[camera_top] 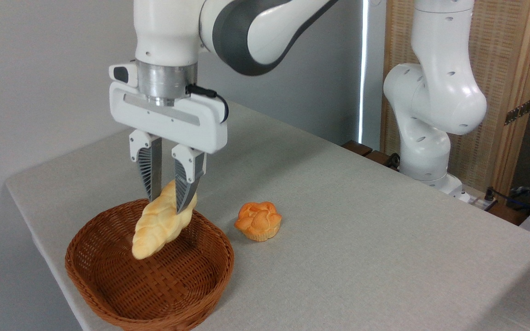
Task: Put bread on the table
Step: 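Lift the bread roll up out of the basket, then carry the roll beside the orange bun and lower it onto the table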
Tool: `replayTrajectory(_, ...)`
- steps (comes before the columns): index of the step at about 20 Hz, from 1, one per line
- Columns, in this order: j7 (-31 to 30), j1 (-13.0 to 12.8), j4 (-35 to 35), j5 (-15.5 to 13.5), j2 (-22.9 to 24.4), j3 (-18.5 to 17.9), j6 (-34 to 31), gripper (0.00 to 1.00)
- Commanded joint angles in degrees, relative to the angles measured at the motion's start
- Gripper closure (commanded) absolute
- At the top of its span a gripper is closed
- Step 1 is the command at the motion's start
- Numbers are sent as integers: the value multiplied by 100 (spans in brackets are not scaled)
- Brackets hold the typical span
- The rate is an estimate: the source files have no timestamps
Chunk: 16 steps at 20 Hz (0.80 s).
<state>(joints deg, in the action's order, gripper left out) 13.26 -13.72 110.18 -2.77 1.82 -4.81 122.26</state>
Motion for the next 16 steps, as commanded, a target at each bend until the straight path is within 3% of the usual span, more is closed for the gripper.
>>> replayTrajectory(1,281,-95,47,-40,354,6,-649,45)
replayTrajectory(10,1337,-447,74,-57,636,147,-2443,44)
replayTrajectory(16,1496,-640,197,-57,434,208,-2550,40)
